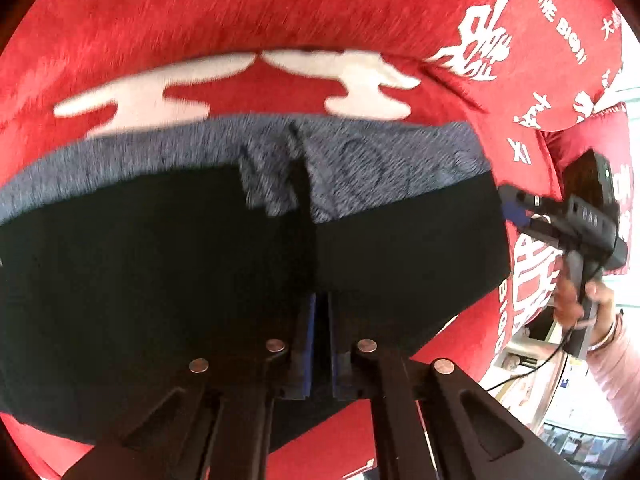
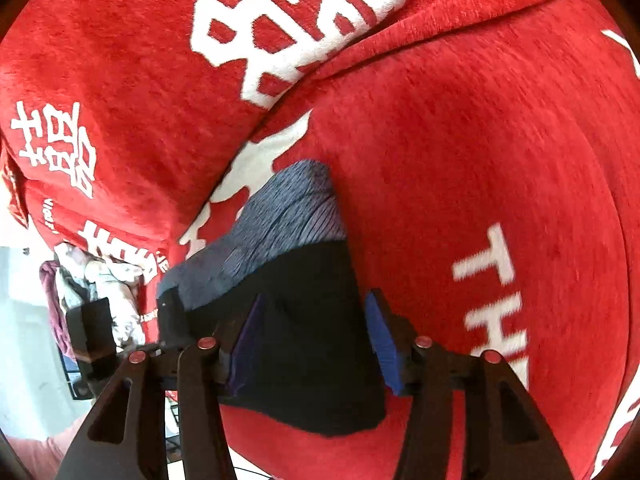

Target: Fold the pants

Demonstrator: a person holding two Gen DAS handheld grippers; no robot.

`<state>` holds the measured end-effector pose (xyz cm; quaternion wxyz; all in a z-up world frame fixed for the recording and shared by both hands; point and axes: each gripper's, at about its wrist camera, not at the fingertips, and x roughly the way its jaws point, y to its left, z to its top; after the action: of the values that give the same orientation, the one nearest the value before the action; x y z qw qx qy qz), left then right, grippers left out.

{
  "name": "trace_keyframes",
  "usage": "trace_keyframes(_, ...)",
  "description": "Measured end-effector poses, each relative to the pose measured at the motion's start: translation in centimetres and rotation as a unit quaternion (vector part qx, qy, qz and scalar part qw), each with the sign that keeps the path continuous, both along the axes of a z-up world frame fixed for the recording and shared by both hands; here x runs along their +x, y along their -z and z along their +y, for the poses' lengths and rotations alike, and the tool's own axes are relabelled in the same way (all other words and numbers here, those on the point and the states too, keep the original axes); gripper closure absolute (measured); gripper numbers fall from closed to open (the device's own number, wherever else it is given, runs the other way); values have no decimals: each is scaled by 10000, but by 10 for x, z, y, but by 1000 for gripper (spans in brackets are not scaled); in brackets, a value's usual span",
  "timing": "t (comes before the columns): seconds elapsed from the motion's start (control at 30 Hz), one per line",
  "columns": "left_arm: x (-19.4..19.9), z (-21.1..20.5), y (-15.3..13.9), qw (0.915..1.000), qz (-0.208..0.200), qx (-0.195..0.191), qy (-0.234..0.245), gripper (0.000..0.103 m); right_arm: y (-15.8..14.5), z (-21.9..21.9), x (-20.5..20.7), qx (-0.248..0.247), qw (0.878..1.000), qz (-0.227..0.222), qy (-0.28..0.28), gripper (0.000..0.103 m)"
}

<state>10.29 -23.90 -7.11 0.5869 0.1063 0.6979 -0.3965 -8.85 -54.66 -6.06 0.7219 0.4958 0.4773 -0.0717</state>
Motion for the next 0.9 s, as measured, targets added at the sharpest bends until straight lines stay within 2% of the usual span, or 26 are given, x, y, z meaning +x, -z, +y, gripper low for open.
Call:
trace_keyframes(0.23, 3, 6, -8, 9998, -105, -89, -117, 96, 21, -15, 26, 627, 9978, -156, -129, 43)
trace_keyframes(0.33, 7, 8, -10, 9992, -304, 45, -251, 95, 16, 1, 47, 142, 9975, 114, -689, 48)
trace_keyframes(0.43, 13, 11, -11, 9988, -184, -2, -454, 95, 13, 14, 54, -314, 9938, 321, -1017, 48)
trace_keyframes(0.73, 11, -7, -12, 9997, -4, -117, -201, 95, 18, 9, 47, -172, 9959, 300, -835, 46)
trace_keyframes(0.77, 11, -6, -10, 9997, -38, -51, -245, 87, 18, 9, 49, -181, 9957, 308, -852, 46)
trace_keyframes(0.8, 13, -4, -10, 9994, -104, 24, -319, 56, 19, 9, 50, -190, 9956, 318, -865, 46)
trace_keyframes(0.87, 16, 4, -12, 9976, -360, 141, -567, 22, 19, 10, 52, -201, 9955, 325, -871, 46)
trace_keyframes(0.9, 18, 5, -12, 9971, -397, 136, -633, 22, 19, 10, 52, -207, 9955, 326, -871, 46)
